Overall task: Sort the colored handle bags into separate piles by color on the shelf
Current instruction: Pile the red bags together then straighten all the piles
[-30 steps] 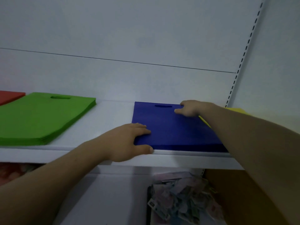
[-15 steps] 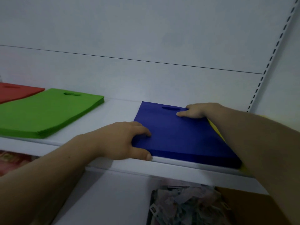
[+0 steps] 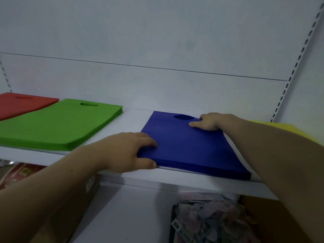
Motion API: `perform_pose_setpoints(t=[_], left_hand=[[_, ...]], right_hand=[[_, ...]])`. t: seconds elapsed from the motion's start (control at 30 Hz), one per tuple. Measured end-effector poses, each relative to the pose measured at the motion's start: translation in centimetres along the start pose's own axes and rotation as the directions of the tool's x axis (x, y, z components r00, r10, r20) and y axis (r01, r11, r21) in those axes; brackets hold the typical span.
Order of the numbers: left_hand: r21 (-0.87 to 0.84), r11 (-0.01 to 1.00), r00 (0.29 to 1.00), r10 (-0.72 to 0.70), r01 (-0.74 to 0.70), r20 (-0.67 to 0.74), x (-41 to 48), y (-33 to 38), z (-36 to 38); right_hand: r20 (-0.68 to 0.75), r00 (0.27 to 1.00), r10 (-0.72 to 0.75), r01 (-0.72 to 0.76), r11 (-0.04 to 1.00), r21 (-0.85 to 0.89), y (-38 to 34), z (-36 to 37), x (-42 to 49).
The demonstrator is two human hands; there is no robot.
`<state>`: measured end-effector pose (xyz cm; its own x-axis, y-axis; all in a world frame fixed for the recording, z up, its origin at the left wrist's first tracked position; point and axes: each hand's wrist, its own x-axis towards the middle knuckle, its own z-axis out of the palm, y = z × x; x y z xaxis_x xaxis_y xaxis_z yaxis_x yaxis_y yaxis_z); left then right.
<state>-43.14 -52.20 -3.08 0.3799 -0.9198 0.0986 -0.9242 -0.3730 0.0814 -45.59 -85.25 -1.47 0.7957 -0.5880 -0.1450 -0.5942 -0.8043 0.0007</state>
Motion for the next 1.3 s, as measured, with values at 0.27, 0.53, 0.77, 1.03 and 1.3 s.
perform_pose_setpoints(t=[0.27,0.53,0.77,1.03,1.3], left_hand=[[0.049,0.999,0.999,-0.011,0.013,-0.035,-4.4,-3.4,-0.4],[0.181,0.978,0.995,-0.099,0.1,-0.012,-7.3,-5.1,-0.3],[0.195,0.975,0.992,-0.12,0.11,0.042,-6.0,-5.2,0.2],[0.153,0.984,0.996,-0.087,0.088,-0.016,-5.5,-5.8,0.3],[0.078,0.99,0.992,-0.11,0.115,-0.06,-4.9,-6.0,0.8]], right_hand=[[-0.046,0.999,-0.01,0.011,1.0,0.015,-4.8,0.7,-0.9],[-0.098,0.994,-0.042,0.051,0.995,0.091,-9.4,1.1,-0.5],[-0.116,0.993,-0.016,0.034,0.988,0.149,-9.6,1.1,0.4],[-0.117,0.992,-0.037,0.051,0.992,0.116,-9.7,1.2,1.5],[-0.109,0.992,-0.065,0.074,0.994,0.077,-9.7,1.1,2.5]])
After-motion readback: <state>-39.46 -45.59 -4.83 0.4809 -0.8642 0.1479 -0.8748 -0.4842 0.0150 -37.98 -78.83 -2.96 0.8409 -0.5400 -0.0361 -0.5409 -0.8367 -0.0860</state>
